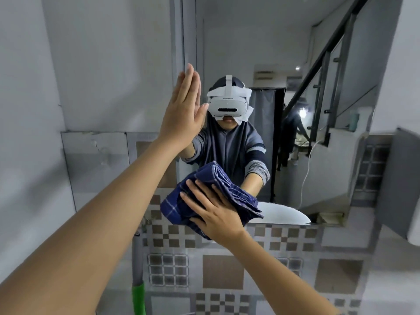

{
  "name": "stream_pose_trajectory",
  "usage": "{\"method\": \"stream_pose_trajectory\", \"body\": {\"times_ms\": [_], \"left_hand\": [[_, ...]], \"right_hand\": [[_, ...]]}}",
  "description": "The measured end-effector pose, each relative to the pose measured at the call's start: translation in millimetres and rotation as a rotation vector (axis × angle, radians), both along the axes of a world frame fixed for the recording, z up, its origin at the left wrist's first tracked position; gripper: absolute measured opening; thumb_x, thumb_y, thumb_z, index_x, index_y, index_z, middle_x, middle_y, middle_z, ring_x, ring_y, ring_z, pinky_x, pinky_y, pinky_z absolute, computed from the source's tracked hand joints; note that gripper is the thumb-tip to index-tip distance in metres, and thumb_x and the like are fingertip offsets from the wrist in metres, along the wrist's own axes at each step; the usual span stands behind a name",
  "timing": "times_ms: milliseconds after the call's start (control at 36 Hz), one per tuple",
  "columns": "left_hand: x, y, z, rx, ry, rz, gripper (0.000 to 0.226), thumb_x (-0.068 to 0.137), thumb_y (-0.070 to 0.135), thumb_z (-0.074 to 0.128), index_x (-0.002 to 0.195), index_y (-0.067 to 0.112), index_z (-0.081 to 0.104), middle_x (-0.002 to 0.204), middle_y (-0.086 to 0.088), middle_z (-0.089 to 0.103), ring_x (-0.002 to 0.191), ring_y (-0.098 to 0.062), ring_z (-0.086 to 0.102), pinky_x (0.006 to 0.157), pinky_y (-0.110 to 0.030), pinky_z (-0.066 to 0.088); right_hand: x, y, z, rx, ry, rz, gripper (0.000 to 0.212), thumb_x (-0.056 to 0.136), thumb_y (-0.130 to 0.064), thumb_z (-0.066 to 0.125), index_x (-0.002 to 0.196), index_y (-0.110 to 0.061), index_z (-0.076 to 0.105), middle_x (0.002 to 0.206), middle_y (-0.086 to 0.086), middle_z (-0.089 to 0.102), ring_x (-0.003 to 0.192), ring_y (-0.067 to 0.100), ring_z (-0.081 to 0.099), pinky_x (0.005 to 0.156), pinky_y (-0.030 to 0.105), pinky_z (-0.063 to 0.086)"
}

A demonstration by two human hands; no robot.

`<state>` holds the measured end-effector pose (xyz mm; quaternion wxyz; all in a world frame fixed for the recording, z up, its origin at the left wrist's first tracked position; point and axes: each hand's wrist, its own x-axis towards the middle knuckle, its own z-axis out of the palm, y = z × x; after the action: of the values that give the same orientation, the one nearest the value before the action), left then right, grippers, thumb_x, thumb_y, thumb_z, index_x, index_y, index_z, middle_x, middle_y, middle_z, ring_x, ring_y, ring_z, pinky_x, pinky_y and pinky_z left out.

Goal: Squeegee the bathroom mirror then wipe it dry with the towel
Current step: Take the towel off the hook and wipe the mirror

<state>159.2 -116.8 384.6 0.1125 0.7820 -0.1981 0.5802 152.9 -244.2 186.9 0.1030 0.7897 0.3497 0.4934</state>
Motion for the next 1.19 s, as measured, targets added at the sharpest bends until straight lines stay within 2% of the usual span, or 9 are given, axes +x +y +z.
{"method": "stream_pose_trajectory", "body": {"times_ms": [167, 333, 417, 583, 667, 778, 861, 1028, 1194], "left_hand": [[3.4, 0.6, 0.6, -0.003, 0.016, 0.022, 0.068, 0.093, 0.046, 0.018, 0.144, 0.003, 0.008, 0.155, -0.014, 0.005, 0.143, -0.027, 0.004, 0.112, -0.016, -0.004], [0.9, -5.4, -10.1, -0.057, 0.005, 0.051, 0.063, 0.094, 0.038, 0.028, 0.145, 0.005, 0.010, 0.155, -0.012, 0.007, 0.143, -0.026, 0.004, 0.109, -0.009, -0.005], [2.1, -9.7, -22.5, -0.068, 0.037, -0.001, 0.066, 0.095, 0.045, 0.025, 0.145, 0.006, 0.010, 0.155, -0.012, 0.007, 0.143, -0.025, 0.005, 0.113, -0.017, -0.001], [-29.4, -22.4, -71.2, -0.121, 0.065, -0.083, 0.060, 0.090, 0.017, 0.054, 0.143, 0.007, 0.025, 0.153, -0.005, 0.018, 0.140, -0.019, 0.019, 0.101, 0.002, 0.009], [-40.2, -33.8, -101.9, -0.154, 0.095, -0.144, 0.045, 0.090, 0.016, 0.055, 0.132, 0.004, 0.044, 0.141, -0.011, 0.039, 0.129, -0.019, 0.037, 0.107, -0.015, 0.026], [-49.0, -51.7, -138.8, -0.108, 0.221, -0.340, 0.031, 0.089, 0.014, 0.058, 0.116, 0.001, 0.056, 0.117, -0.011, 0.056, 0.109, -0.004, 0.045, 0.098, -0.015, 0.038], [-48.4, -62.4, -152.2, -0.154, 0.397, -0.453, 0.034, 0.090, 0.023, 0.056, 0.119, 0.004, 0.055, 0.115, -0.009, 0.058, 0.105, -0.013, 0.054, 0.091, -0.035, 0.048], [-47.0, -72.9, -158.7, -0.183, 0.529, -0.501, 0.041, 0.089, 0.022, 0.058, 0.124, 0.004, 0.052, 0.115, -0.008, 0.057, 0.106, -0.013, 0.052, 0.091, -0.028, 0.047], [-47.8, -62.1, -169.3, -0.240, 0.524, -0.413, 0.033, 0.085, 0.016, 0.063, 0.116, 0.006, 0.058, 0.115, -0.009, 0.057, 0.105, -0.016, 0.053, 0.092, -0.025, 0.044]], "right_hand": [[-0.1, -60.4, 9.0, -0.023, 0.018, -0.002, 0.061, 0.089, -0.039, 0.044, 0.145, -0.021, 0.026, 0.153, 0.005, 0.020, 0.141, 0.022, 0.015, 0.116, 0.040, 0.007], [-7.1, -131.0, 6.8, 0.472, 0.097, -0.163, 0.065, 0.089, -0.048, 0.045, 0.146, -0.024, 0.023, 0.155, 0.004, 0.014, 0.142, 0.022, 0.013, 0.114, 0.036, 0.017], [-11.3, -150.3, -2.9, 0.778, 0.153, -0.212, 0.069, 0.088, -0.051, 0.044, 0.146, -0.025, 0.019, 0.156, 0.007, 0.013, 0.143, 0.022, 0.010, 0.110, 0.044, 0.027], [-18.5, -138.7, -23.5, 1.296, 0.233, -0.173, 0.071, 0.087, -0.046, 0.049, 0.146, -0.021, 0.019, 0.157, 0.006, 0.008, 0.144, 0.021, 0.005, 0.117, 0.044, 0.013], [-19.8, -119.9, -25.4, 1.402, 0.223, -0.162, 0.069, 0.088, -0.042, 0.049, 0.146, -0.017, 0.022, 0.156, 0.009, 0.011, 0.144, 0.024, 0.009, 0.117, 0.040, 0.012], [-21.9, -98.7, -29.8, 1.421, 0.234, -0.151, 0.066, 0.090, -0.037, 0.052, 0.145, -0.014, 0.024, 0.156, 0.013, 0.013, 0.143, 0.028, 0.011, 0.115, 0.039, 0.013], [-25.2, -81.4, -36.9, 1.348, 0.249, -0.151, 0.066, 0.090, -0.033, 0.056, 0.145, -0.013, 0.025, 0.155, 0.013, 0.013, 0.143, 0.028, 0.010, 0.114, 0.039, 0.013], [-26.4, -51.2, -51.6, 1.188, 0.281, -0.140, 0.067, 0.087, -0.024, 0.059, 0.144, -0.015, 0.024, 0.154, 0.015, 0.016, 0.142, 0.027, 0.009, 0.110, 0.052, 0.023], [-27.6, -34.6, -56.6, 1.072, 0.291, -0.131, 0.062, 0.088, -0.029, 0.051, 0.143, -0.017, 0.026, 0.153, 0.014, 0.020, 0.142, 0.027, 0.009, 0.111, 0.052, 0.022]]}}
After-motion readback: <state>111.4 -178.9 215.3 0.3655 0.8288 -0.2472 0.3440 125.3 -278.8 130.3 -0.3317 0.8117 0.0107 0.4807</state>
